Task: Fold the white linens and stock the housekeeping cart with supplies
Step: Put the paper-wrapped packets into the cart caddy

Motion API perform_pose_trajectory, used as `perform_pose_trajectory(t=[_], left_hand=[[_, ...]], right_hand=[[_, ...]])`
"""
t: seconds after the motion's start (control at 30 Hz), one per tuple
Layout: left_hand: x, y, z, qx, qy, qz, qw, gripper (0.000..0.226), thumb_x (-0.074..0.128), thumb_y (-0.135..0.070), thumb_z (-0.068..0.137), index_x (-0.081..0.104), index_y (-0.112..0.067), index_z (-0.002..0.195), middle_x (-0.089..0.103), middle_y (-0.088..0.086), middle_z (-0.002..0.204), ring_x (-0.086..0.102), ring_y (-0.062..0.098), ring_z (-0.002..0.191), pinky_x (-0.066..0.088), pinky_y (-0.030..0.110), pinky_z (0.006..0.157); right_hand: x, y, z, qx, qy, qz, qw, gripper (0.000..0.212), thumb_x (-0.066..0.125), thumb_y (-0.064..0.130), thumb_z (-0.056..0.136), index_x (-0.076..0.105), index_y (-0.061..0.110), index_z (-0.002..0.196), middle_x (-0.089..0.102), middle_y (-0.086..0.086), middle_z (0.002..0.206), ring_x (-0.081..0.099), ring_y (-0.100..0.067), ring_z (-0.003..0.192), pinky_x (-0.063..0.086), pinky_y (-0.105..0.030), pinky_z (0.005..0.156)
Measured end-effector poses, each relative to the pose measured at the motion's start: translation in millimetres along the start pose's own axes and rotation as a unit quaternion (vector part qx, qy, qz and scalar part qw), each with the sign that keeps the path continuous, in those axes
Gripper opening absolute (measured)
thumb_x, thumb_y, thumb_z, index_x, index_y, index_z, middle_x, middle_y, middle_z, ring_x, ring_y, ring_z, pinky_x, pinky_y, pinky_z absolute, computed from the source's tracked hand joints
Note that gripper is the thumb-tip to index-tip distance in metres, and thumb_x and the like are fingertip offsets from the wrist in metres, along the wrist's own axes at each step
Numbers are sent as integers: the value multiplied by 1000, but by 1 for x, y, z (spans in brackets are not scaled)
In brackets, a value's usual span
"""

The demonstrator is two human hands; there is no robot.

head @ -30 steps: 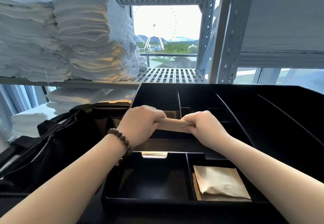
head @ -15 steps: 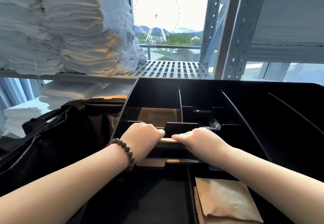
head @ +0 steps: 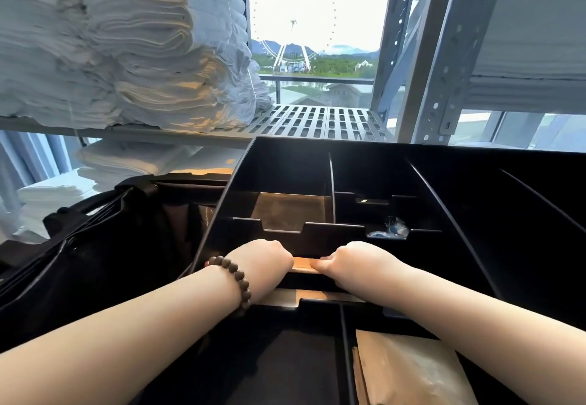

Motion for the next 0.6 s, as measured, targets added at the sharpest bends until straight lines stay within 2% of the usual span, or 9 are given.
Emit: perform_pose_trajectory(t=[0.07,0.13,0.23,0.3,0.4,0.5,0.6], left_hand=[[-2,2,-1,-4,30,-19,999,26,46,0,92,61,-8,112,63,11,105,65,27,91,50,30,76],[-5,3,-2,-7,55,-29,998,27,48,1,90,60,-9,113,63,11,106,65,28,93,48,28,74],[-9,5,-8,1,75,-53,996,30,49,1,90,55,-12,117,60,9,112,62,28,100,46,29,79],[-9,7,-14,8,72,-67,995,27,49,2,89,54,-12,112,59,7,111,61,27,100,49,31,84],[-9,7,-23,17,63,-102,993,12,46,-8,95,56,-12,102,61,7,105,60,26,95,46,30,78],[-5,2,-25,12,94,-153,984,35,33,-35,103,60,-13,109,63,5,109,58,23,100,39,27,80],[-1,-1,-27,12,115,-149,982,45,25,-41,103,59,-12,104,62,6,108,56,22,97,38,29,80]], right_hand=[[0,-1,1,-6,6,-6,1000,37,41,12,97,43,15,134,65,-11,98,63,-34,78,49,-37,60],[-2,-3,0,-18,10,25,999,35,44,27,99,45,17,133,65,-11,106,64,-33,86,52,-37,67],[-7,-14,-10,-14,31,151,988,47,46,41,98,39,28,142,59,-5,131,59,-27,110,51,-39,90],[-11,-23,-21,0,27,266,964,50,43,47,97,36,32,145,55,0,137,55,-21,119,46,-38,100],[-18,-23,-36,-23,36,343,938,60,28,63,92,52,27,133,63,3,127,59,-15,113,45,-35,100],[-20,-14,-41,-24,72,336,939,69,18,66,93,62,19,117,68,0,109,61,-17,98,47,-37,94],[-21,-10,-40,10,94,341,935,68,18,64,95,64,20,117,66,0,111,60,-15,99,45,-37,96]])
Point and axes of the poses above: each hand's wrist, its own z-axis towards the middle knuckle, its own x-axis out of the palm, y = z × x, the point moved 1 cm from there along z, towards the middle knuckle
